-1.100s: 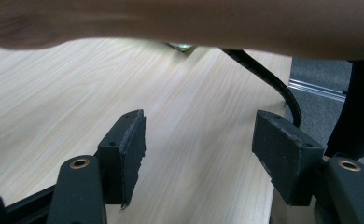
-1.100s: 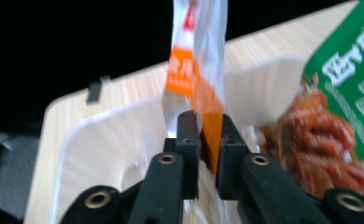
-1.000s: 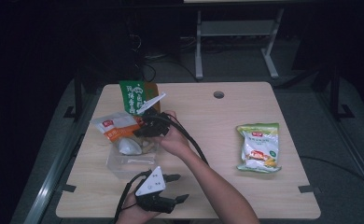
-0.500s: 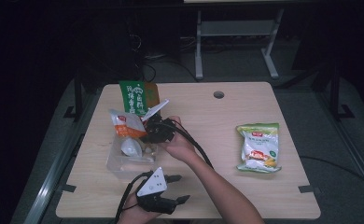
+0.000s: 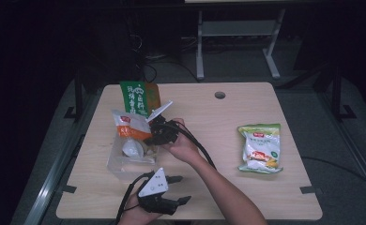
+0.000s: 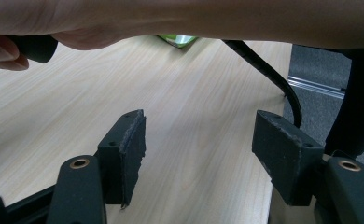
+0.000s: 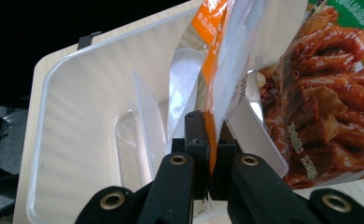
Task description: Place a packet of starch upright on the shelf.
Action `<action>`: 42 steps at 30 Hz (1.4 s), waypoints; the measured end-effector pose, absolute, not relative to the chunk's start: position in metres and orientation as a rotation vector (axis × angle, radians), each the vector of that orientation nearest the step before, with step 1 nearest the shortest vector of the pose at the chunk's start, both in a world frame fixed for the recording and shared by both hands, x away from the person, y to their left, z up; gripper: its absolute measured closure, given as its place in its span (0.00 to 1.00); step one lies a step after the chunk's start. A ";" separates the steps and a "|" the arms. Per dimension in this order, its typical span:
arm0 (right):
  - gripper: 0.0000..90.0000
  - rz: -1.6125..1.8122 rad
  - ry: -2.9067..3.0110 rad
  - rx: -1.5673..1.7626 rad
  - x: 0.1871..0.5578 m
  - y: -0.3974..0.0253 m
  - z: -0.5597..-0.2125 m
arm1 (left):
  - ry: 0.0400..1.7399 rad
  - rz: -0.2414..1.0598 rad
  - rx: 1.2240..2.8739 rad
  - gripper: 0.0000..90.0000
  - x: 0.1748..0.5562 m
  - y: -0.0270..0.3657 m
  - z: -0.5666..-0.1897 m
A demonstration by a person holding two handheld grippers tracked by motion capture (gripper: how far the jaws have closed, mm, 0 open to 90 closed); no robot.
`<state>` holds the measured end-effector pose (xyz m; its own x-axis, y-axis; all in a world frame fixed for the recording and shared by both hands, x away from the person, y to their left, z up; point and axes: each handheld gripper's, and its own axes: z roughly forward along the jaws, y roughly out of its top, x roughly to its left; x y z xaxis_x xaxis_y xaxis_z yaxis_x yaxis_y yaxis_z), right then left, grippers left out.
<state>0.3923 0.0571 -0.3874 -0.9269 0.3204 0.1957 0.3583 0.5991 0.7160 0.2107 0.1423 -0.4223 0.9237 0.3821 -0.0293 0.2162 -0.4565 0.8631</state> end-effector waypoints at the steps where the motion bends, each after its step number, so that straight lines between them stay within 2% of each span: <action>1: 0.99 -1.253 -2.768 -0.589 0.392 0.057 -0.387 | 0.426 0.208 2.062 0.38 0.211 0.142 -0.422; 5: 0.86 -1.274 -2.727 -0.604 0.393 0.053 -0.385 | 0.432 0.208 2.066 0.38 0.212 0.143 -0.423; 8: 0.81 -1.334 -2.677 -0.617 0.393 0.046 -0.377 | 0.434 0.209 2.065 0.38 0.213 0.143 -0.424; 16: 0.74 -1.369 -2.646 -0.637 0.390 0.024 -0.365 | 0.429 0.214 2.068 0.38 0.214 0.143 -0.424; 28: 0.68 -1.376 -2.639 -0.711 0.384 -0.021 -0.363 | 0.438 0.206 2.074 0.38 0.215 0.142 -0.425; 42: 0.66 -1.388 -2.623 -0.816 0.379 -0.066 -0.367 | 0.443 0.199 2.081 0.38 0.216 0.140 -0.428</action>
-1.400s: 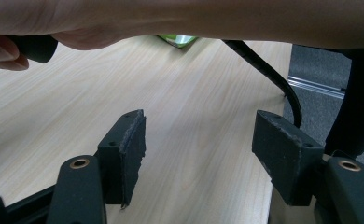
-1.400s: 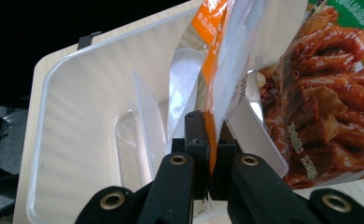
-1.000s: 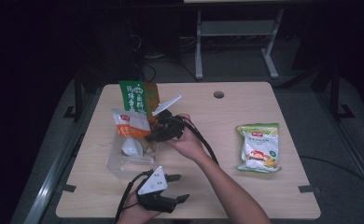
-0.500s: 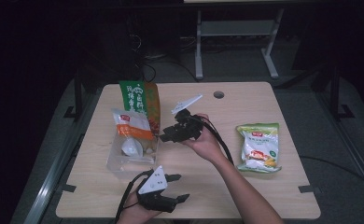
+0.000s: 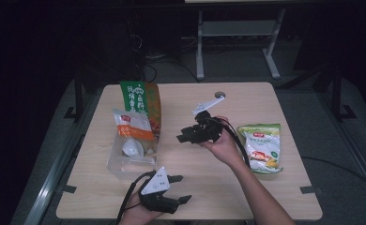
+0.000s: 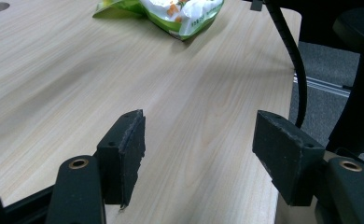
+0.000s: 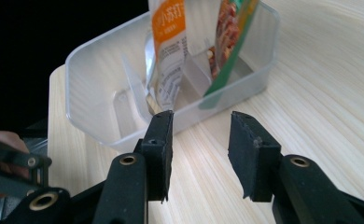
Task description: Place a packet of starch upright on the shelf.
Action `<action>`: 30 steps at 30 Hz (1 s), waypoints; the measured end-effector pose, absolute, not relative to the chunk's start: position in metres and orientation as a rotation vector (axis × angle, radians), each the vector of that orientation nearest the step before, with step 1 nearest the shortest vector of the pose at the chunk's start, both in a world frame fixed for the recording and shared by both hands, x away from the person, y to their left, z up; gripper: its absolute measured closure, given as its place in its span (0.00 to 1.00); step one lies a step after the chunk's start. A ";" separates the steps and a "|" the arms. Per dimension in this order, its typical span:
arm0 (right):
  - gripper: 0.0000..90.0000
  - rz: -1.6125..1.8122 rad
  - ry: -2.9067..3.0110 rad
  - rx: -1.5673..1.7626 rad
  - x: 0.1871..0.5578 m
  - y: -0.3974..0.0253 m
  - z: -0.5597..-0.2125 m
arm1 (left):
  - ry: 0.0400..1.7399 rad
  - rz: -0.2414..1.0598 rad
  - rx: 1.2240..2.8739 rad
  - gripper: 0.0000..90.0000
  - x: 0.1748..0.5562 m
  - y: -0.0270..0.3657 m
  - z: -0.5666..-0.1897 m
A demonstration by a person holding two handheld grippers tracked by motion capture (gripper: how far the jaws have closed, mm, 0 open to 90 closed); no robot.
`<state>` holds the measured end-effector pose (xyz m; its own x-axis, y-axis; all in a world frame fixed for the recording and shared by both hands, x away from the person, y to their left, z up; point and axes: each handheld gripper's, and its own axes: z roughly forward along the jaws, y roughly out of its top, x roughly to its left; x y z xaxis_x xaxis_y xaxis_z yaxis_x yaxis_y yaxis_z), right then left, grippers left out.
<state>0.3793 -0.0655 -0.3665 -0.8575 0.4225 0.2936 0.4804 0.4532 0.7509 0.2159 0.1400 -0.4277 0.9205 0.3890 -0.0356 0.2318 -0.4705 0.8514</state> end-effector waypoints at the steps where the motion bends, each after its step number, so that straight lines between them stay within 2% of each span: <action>1: 0.66 -1.388 -2.623 -0.829 0.379 -0.072 -0.367 | 0.436 0.207 2.089 0.38 0.216 0.141 -0.427; 13: 0.61 -1.364 -2.610 -0.920 0.375 -0.104 -0.378 | 0.450 0.207 2.083 0.38 0.218 0.142 -0.427; 30: 0.58 -1.347 -2.583 -0.985 0.370 -0.127 -0.390 | 0.464 0.203 2.069 0.38 0.220 0.140 -0.429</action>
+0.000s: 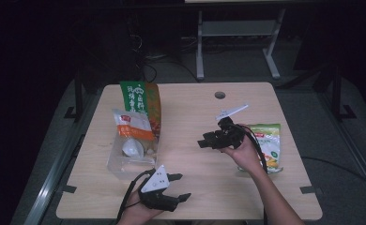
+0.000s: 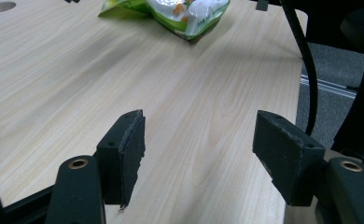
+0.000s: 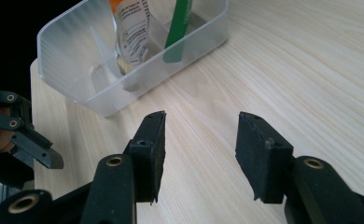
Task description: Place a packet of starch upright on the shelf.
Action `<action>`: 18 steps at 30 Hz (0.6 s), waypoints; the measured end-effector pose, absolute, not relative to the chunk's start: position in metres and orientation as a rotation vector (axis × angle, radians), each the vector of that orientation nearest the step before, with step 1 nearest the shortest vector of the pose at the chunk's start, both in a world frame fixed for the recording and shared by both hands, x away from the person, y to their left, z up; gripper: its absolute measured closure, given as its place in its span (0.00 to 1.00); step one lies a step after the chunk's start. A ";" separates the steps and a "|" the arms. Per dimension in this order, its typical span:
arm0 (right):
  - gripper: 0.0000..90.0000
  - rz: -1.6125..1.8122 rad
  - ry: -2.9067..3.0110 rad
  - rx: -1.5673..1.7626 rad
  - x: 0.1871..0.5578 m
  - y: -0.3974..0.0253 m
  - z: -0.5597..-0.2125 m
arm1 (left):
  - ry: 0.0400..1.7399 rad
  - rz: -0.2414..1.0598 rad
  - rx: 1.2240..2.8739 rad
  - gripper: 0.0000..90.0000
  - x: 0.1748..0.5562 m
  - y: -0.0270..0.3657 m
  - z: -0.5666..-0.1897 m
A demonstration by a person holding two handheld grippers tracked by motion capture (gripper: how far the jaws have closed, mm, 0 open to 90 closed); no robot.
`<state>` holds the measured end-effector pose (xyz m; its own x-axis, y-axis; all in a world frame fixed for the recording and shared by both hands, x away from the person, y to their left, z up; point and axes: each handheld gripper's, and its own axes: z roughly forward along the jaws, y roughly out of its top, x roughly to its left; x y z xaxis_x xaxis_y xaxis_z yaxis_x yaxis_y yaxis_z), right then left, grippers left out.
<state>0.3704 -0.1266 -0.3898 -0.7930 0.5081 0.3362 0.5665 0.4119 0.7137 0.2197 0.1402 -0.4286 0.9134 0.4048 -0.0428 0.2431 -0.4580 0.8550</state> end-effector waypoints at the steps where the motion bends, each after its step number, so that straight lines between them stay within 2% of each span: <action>1: 0.58 -1.348 -2.582 -0.987 0.370 -0.128 -0.390 | 0.466 0.201 2.068 0.38 0.220 0.140 -0.429; 18: 0.54 -1.335 -2.565 -1.065 0.361 -0.157 -0.391 | 0.448 0.210 2.091 0.38 0.220 0.140 -0.429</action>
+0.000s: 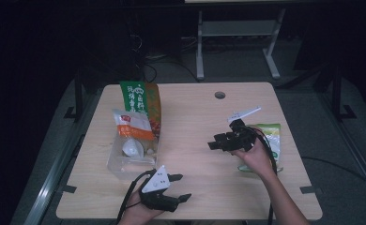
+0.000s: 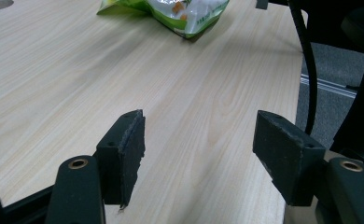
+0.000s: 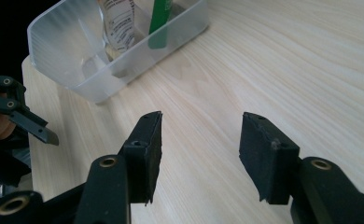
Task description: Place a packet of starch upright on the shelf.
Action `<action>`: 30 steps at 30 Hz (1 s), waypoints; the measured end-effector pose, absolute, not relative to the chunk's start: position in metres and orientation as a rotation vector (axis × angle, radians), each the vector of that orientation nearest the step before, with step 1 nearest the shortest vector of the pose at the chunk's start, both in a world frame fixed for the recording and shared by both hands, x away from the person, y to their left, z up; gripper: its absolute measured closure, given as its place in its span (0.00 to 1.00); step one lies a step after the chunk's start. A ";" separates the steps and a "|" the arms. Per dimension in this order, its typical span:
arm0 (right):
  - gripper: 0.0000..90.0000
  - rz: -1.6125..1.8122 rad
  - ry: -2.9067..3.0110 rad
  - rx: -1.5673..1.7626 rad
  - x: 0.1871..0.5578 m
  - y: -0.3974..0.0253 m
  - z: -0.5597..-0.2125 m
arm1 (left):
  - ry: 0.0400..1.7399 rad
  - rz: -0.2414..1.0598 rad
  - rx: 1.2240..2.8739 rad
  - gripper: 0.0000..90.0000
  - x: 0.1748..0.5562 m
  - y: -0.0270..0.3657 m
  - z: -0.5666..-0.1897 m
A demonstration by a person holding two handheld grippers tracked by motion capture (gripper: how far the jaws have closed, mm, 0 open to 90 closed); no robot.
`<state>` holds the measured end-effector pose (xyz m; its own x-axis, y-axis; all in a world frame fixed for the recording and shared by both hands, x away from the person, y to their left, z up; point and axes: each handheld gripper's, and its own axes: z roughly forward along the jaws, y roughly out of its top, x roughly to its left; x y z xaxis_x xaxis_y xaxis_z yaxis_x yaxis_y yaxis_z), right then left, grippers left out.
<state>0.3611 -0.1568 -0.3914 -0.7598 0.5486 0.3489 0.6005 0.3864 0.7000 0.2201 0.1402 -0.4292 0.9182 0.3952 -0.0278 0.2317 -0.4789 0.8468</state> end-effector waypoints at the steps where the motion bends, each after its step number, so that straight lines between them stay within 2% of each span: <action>1: 0.54 -1.334 -2.561 -1.075 0.360 -0.159 -0.393 | 0.448 0.209 2.089 0.38 0.220 0.140 -0.429; 23: 0.51 -1.301 -2.549 -1.174 0.344 -0.197 -0.407 | 0.460 0.196 2.088 0.37 0.225 0.135 -0.431; 30: 0.47 -1.291 -2.556 -1.237 0.337 -0.216 -0.407 | 0.468 0.191 2.091 0.32 0.231 0.126 -0.429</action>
